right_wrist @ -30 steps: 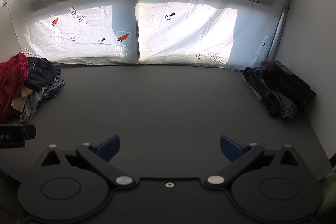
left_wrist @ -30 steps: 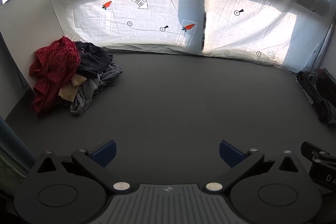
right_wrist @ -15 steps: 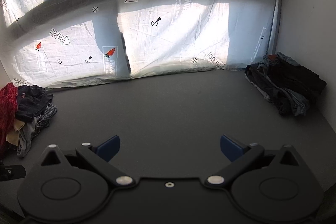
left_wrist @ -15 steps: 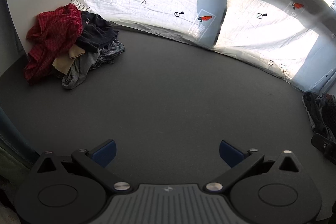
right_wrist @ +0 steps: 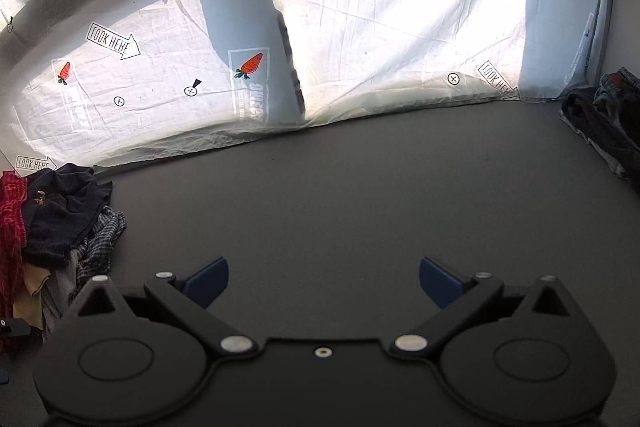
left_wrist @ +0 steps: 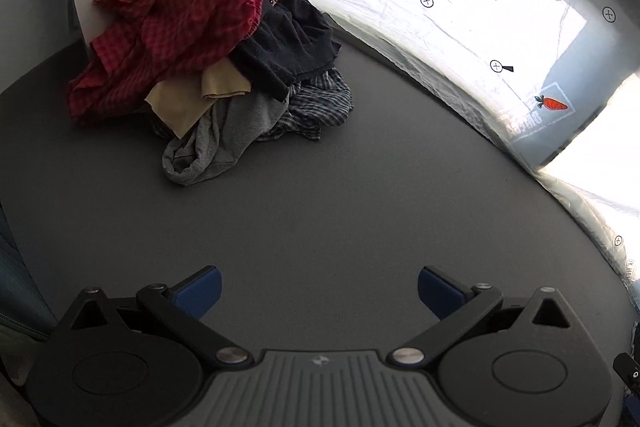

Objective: Fold clothes
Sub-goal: 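Reach both tools into the clothes pile toward the red gingham shorts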

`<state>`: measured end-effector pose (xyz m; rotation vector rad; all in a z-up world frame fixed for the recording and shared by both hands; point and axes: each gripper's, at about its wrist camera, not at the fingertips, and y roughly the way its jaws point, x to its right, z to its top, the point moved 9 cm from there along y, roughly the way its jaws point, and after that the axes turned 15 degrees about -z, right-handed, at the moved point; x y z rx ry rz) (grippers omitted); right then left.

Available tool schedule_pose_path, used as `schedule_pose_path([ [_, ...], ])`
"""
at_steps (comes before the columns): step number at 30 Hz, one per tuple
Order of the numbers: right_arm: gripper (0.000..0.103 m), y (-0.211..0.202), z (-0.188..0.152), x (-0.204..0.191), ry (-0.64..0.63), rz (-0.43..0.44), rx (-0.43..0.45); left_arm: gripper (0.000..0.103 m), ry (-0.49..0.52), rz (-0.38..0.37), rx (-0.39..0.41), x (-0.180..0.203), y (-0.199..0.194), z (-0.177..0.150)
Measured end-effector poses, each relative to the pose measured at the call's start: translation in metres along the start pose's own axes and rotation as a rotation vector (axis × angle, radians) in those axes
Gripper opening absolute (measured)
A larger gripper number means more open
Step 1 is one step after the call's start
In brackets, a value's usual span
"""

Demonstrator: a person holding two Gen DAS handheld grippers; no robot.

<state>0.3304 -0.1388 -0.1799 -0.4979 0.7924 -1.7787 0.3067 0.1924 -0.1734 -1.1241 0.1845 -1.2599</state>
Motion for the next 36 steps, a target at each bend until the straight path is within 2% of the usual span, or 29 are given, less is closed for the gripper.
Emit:
schedule_pose_path([
  [3,0.103,0.04,0.013,-0.06,0.058,0.095,-0.077,0.103,-0.112,-0.031,0.02,-0.034,0.03,0.048],
  [6,0.103,0.07,0.023,-0.126,0.092,0.239,-0.129,0.103,-0.175,-0.025,0.067,-0.068,0.053,0.091],
  [8,0.103,0.088,0.026,-0.169,0.143,0.339,-0.188,0.103,-0.191,0.029,0.105,-0.094,0.066,0.12],
  [14,0.102,0.128,0.022,-0.297,0.338,0.657,-0.479,0.103,-0.239,0.166,0.166,-0.165,0.106,0.185],
  [17,0.098,0.137,0.017,-0.351,0.377,0.774,-0.581,0.103,-0.258,0.215,0.149,-0.19,0.129,0.202],
  [19,0.095,0.143,0.012,-0.384,0.372,0.83,-0.625,0.103,-0.281,0.222,0.126,-0.203,0.144,0.209],
  [23,0.086,0.151,-0.004,-0.443,0.418,0.958,-0.761,0.103,-0.309,0.162,0.093,-0.219,0.164,0.214],
  [26,0.083,0.15,-0.017,-0.476,0.451,1.038,-0.855,0.103,-0.299,0.122,0.089,-0.224,0.167,0.215],
  [30,0.079,0.138,-0.024,-0.51,0.39,1.119,-0.882,0.103,-0.304,0.084,0.07,-0.232,0.17,0.217],
  [34,0.074,0.119,-0.026,-0.53,0.205,1.15,-0.813,0.103,-0.295,0.066,0.057,-0.237,0.173,0.219],
  [36,0.06,0.105,-0.026,-0.538,0.082,1.16,-0.746,0.103,-0.294,0.058,0.058,-0.24,0.174,0.219],
])
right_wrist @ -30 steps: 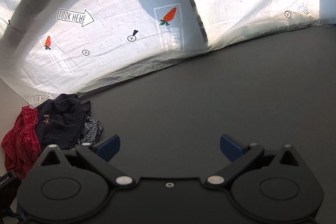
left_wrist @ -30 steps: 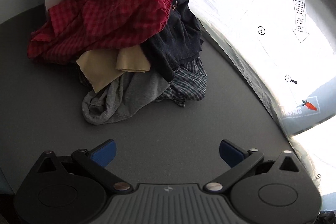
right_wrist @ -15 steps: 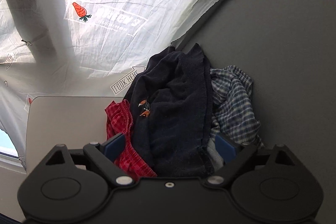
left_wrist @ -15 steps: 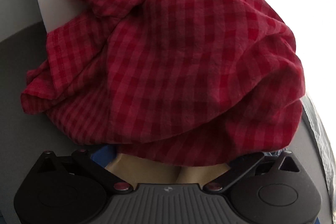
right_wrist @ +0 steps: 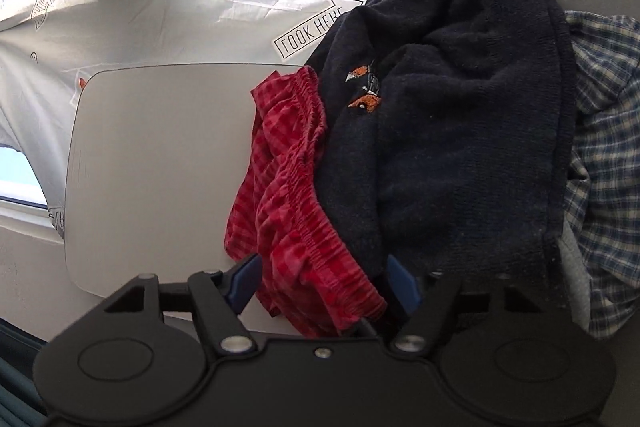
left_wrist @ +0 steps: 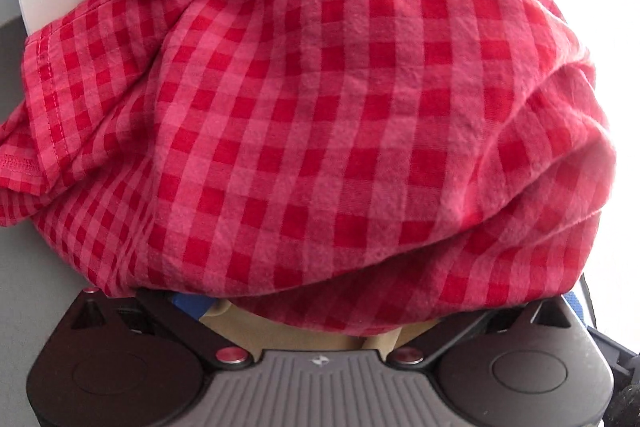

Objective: Fold clothes
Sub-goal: 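Reach both tools into the clothes pile toward the red gingham shorts, then grasp the red shorts waistband with the right tool while the left tool pulls them free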

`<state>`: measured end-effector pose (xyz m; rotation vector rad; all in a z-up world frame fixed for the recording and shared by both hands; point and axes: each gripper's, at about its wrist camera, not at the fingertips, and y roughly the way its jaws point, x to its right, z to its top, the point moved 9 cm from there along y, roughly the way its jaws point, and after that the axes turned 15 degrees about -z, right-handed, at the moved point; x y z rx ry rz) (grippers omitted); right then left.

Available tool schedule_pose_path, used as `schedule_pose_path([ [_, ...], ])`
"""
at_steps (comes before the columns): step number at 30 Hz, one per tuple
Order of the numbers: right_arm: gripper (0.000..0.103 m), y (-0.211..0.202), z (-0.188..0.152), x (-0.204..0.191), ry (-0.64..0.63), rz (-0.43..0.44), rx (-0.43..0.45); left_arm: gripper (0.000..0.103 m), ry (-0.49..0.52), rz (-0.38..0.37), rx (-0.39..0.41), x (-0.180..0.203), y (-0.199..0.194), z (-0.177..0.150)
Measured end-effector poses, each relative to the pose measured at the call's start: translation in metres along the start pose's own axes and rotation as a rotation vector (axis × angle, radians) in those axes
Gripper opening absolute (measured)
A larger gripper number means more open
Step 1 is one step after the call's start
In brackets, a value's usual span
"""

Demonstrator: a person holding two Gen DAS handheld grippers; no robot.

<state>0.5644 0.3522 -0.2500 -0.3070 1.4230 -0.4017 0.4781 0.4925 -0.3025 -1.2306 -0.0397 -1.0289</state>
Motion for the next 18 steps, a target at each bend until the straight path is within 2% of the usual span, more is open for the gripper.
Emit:
schedule_pose_path([
  [1,0.058,0.0,-0.002,-0.006,-0.054,-0.03,0.004,0.103,0.001,-0.005,0.0,-0.002,0.0,0.0],
  [3,0.04,0.0,-0.005,-0.014,-0.155,-0.097,0.02,0.103,-0.003,-0.015,0.003,-0.006,0.001,0.001],
  [4,0.038,-0.002,-0.006,-0.017,-0.21,-0.136,0.034,0.103,-0.005,-0.021,0.006,-0.009,0.001,0.0],
  [6,0.023,-0.008,-0.008,-0.024,-0.291,-0.19,0.073,0.103,0.001,-0.033,0.022,-0.012,0.0,-0.004],
  [11,0.02,-0.033,-0.023,-0.039,-0.512,-0.334,0.205,0.103,0.004,-0.042,0.069,-0.02,-0.006,-0.011],
  [13,0.02,-0.048,-0.029,-0.046,-0.578,-0.384,0.25,0.103,-0.04,-0.027,0.076,-0.022,-0.011,-0.019],
  [16,0.02,-0.069,-0.025,-0.046,-0.605,-0.426,0.303,0.103,-0.074,-0.01,0.03,-0.018,-0.018,-0.037],
  [18,0.019,-0.095,-0.025,-0.04,-0.597,-0.454,0.341,0.103,-0.037,-0.03,-0.021,-0.008,-0.022,-0.057],
])
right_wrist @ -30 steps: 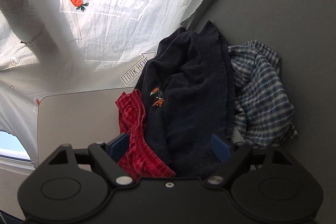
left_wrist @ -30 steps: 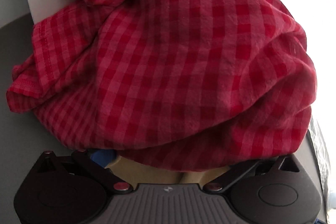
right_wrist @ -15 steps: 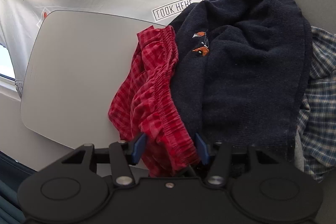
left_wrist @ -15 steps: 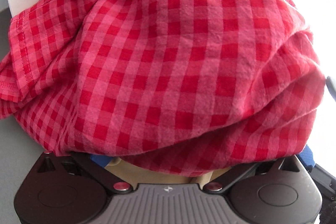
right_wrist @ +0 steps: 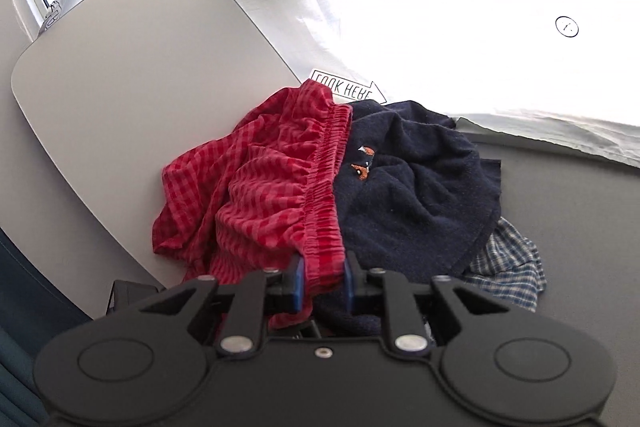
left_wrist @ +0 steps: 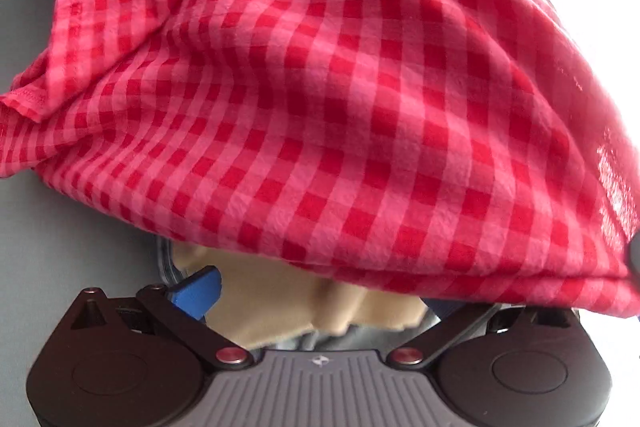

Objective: Fold clothes
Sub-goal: 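Grasp the red shorts waistband with the right tool while the left tool pulls them free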

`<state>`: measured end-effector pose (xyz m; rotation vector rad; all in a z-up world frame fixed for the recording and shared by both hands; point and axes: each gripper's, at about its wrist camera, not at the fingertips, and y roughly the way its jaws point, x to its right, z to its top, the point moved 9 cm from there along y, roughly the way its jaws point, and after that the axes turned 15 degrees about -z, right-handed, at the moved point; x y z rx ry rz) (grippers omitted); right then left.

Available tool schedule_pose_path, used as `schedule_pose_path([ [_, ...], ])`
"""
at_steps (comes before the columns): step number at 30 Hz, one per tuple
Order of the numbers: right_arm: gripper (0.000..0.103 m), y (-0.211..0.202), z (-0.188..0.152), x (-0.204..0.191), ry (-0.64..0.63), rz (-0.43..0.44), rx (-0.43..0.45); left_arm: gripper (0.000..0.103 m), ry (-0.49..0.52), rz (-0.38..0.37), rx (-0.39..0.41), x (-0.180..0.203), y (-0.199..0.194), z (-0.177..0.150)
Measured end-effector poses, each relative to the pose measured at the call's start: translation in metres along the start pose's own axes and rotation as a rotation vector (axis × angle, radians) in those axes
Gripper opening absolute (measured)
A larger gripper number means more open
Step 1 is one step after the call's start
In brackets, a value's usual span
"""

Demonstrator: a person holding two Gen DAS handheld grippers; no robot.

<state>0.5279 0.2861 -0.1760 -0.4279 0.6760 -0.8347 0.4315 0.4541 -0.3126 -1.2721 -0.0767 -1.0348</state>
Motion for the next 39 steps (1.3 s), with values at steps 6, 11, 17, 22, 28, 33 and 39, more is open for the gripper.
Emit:
schedule_pose_path([
  [6,0.019,-0.066,-0.021,0.084,0.024,-0.169,0.038,0.103,0.075,-0.061,-0.134,0.026,-0.019,-0.09],
  [11,0.019,-0.134,-0.078,0.192,0.09,-0.368,-0.006,0.103,0.123,-0.1,-0.212,0.039,-0.042,-0.176],
  [17,0.019,-0.271,-0.186,0.352,0.221,-0.753,-0.088,0.103,0.187,-0.137,-0.252,0.063,-0.075,-0.267],
  [22,0.019,-0.405,-0.27,0.46,0.417,-1.045,-0.054,0.103,0.286,-0.166,-0.27,0.135,-0.072,-0.353],
  [28,0.023,-0.492,-0.329,0.532,0.605,-1.195,-0.032,0.103,0.354,-0.178,-0.304,0.19,-0.08,-0.406],
  [33,0.041,-0.505,-0.349,0.527,0.737,-1.085,-0.034,0.103,0.401,-0.151,-0.368,0.214,-0.065,-0.431],
  [39,0.045,-0.489,-0.374,0.528,0.952,-0.926,-0.076,0.103,0.485,-0.183,-0.358,0.258,-0.051,-0.435],
])
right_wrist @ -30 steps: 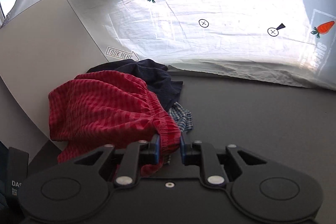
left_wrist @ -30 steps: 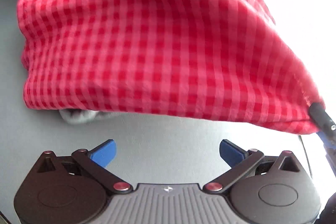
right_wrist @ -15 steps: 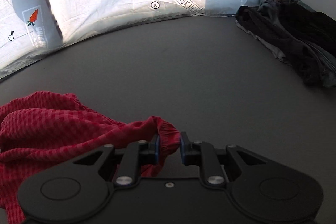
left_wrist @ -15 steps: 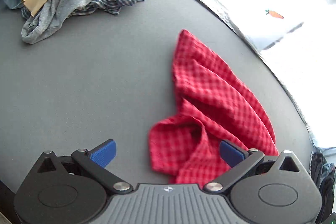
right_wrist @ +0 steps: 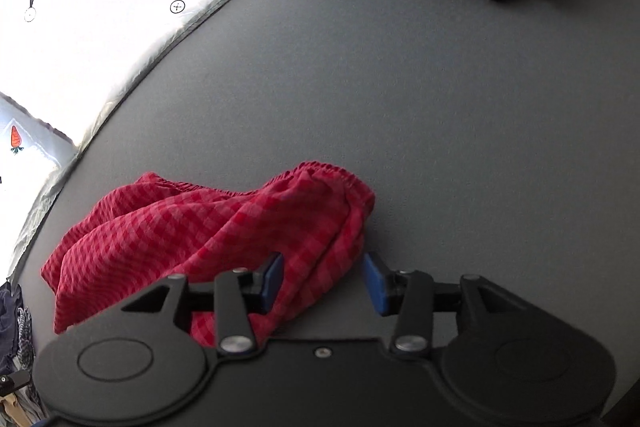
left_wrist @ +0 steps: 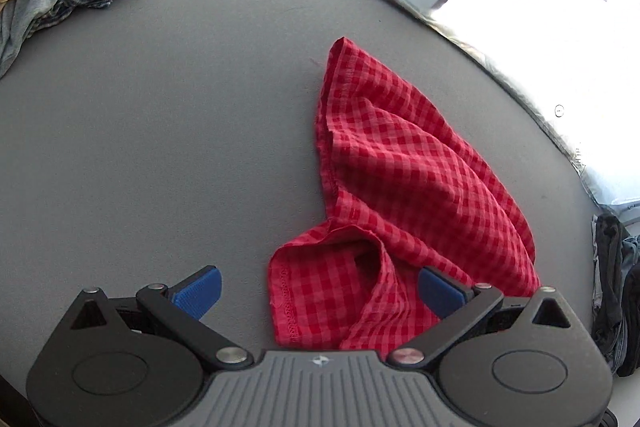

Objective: Fold clothes
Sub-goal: 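Grasp the red shorts waistband with the right tool while the left tool pulls them free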

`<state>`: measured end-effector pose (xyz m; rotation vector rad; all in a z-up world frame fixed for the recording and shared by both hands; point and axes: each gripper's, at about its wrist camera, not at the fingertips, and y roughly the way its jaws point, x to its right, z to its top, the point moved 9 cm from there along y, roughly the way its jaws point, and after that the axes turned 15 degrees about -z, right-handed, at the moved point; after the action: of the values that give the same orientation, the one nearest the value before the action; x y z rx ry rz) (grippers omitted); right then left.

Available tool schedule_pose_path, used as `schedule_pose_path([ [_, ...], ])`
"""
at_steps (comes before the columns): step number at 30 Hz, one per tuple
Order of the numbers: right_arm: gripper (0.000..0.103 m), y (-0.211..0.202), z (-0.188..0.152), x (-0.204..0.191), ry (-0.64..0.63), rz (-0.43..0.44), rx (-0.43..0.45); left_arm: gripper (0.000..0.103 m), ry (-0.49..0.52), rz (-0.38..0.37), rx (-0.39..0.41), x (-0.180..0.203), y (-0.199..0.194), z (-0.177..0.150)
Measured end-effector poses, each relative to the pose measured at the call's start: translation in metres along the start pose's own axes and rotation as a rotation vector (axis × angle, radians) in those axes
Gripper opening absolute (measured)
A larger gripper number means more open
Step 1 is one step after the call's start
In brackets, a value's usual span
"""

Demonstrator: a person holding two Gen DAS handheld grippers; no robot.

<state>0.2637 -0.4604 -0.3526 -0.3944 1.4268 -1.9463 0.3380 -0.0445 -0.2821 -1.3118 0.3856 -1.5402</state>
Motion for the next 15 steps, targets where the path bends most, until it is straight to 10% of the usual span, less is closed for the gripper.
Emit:
schedule_pose_path([
  [10,0.046,0.028,0.014,-0.027,-0.057,-0.133,0.016,0.103,0.264,-0.038,-0.034,0.065,0.033,0.057],
  [15,0.017,0.02,0.026,-0.046,-0.18,-0.125,0.139,0.103,0.435,-0.131,-0.117,0.124,0.081,0.079],
])
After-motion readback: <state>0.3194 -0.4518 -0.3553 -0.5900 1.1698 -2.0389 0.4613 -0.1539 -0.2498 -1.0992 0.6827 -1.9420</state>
